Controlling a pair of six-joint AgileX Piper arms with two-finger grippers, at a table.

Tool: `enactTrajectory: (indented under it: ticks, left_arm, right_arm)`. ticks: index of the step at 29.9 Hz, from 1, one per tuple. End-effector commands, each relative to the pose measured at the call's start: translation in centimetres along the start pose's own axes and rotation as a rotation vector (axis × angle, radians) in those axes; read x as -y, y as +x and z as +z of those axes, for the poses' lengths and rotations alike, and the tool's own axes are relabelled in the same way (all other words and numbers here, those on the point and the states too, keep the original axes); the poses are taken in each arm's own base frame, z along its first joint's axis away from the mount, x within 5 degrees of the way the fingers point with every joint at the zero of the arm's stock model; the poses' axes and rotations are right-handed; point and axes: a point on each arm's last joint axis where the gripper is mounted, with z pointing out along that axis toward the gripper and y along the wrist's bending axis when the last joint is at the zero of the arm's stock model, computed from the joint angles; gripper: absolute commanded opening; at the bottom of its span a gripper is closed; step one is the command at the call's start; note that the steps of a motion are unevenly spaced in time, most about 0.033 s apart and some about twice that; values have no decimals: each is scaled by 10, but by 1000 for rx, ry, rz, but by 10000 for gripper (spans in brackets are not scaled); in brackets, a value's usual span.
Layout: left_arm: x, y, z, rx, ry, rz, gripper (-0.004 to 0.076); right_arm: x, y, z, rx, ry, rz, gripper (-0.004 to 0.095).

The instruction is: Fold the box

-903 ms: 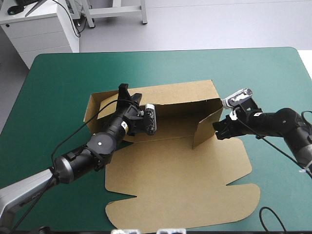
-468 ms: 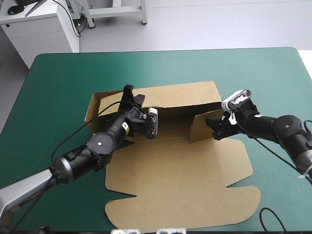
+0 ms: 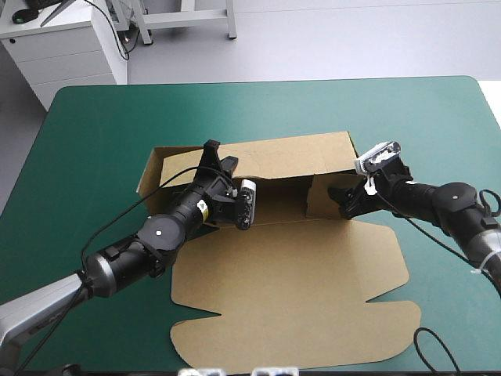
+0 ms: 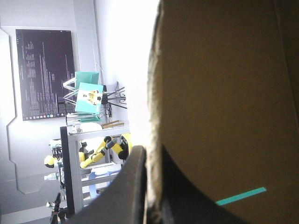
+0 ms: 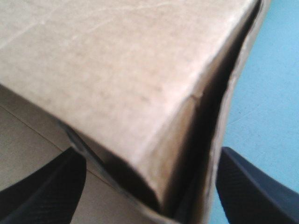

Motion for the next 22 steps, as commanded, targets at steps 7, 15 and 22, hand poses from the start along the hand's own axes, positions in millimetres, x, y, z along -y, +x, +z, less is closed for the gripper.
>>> enactTrajectory:
  ticks: [7, 15, 22]
  left_arm:
    - [-1, -4, -7, 47, -15, 86, 13]
    - [-1, -4, -7, 48, -18, 96, 12]
    - [-5, -6, -7, 57, -26, 83, 12]
  right_arm:
    - [-5, -12, -5, 60, -53, 3, 467]
    - [-11, -11, -6, 53, -121, -3, -19]
    - [-12, -12, -6, 59, -133, 8, -17]
